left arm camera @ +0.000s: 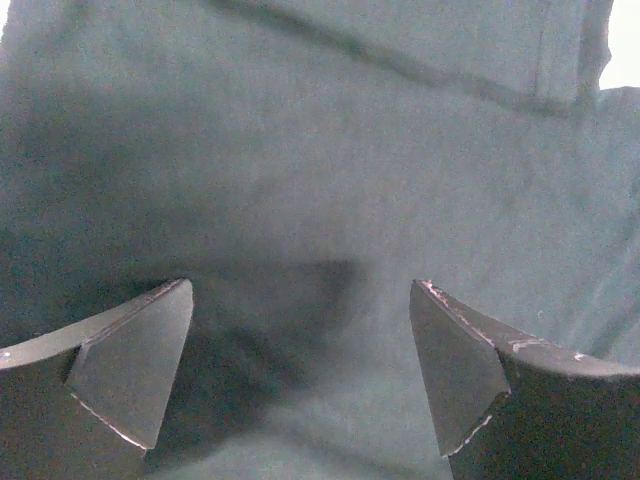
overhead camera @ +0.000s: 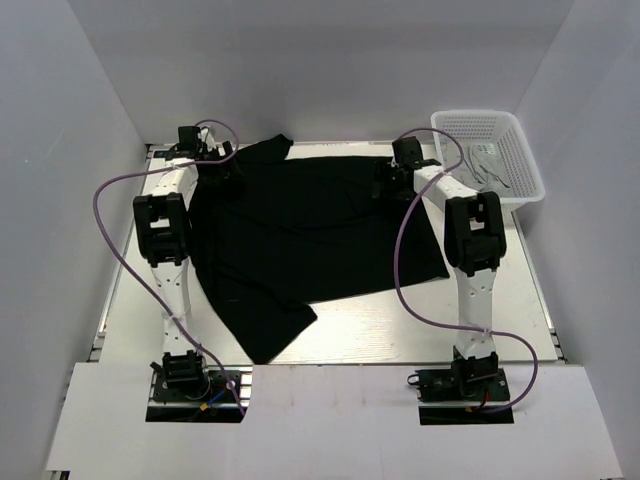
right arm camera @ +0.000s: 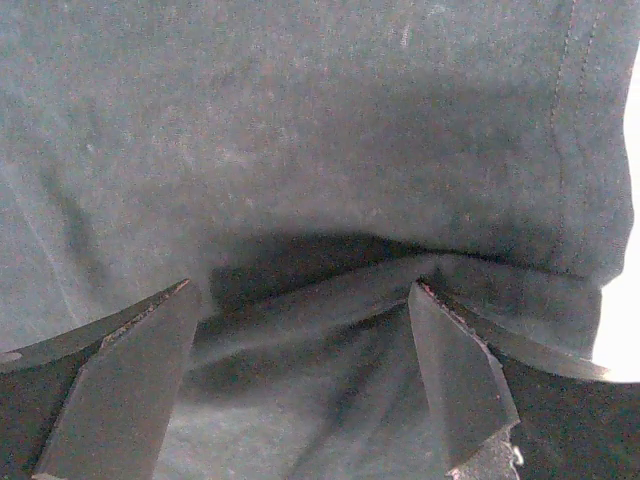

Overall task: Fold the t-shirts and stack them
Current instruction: Flatten out the tshirt

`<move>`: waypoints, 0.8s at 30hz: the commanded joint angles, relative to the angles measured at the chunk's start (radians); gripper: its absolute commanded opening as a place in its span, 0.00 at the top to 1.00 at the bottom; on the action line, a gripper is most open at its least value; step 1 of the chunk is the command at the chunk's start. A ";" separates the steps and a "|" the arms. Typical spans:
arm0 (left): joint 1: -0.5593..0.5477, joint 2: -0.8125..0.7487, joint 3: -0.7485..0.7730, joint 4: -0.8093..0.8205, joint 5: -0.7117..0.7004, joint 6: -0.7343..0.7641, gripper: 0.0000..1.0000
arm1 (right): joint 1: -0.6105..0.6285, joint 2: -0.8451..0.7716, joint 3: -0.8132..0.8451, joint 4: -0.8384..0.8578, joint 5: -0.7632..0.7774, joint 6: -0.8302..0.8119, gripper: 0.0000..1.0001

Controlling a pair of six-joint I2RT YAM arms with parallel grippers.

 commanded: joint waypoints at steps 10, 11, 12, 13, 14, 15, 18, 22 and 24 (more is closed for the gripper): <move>-0.005 0.308 0.356 -0.018 0.011 0.014 0.00 | -0.037 0.229 0.319 -0.219 0.079 0.136 0.10; -0.005 0.318 0.388 -0.005 0.011 0.014 0.00 | -0.035 0.217 0.281 -0.211 0.072 0.130 0.10; -0.005 0.339 0.406 0.007 0.011 -0.012 0.00 | -0.034 0.176 0.262 -0.203 0.071 0.130 0.10; -0.005 0.339 0.420 0.057 0.011 -0.023 0.00 | -0.034 0.157 0.224 -0.186 0.068 0.113 0.10; -0.005 0.350 0.452 0.084 0.011 -0.043 0.00 | -0.031 0.118 0.179 -0.168 0.064 0.102 0.10; -0.005 0.359 0.477 0.105 0.011 -0.043 0.00 | -0.026 0.073 0.132 -0.137 0.056 0.094 0.10; -0.005 0.348 0.575 0.156 -0.001 -0.080 0.00 | -0.023 -0.034 0.047 -0.076 -0.002 0.010 0.10; -0.005 0.087 0.421 0.194 -0.045 -0.090 0.00 | -0.015 -0.177 -0.020 -0.073 0.002 -0.031 0.10; -0.005 -0.019 0.341 0.194 -0.070 -0.068 0.00 | -0.009 -0.229 -0.136 -0.015 -0.007 -0.028 0.10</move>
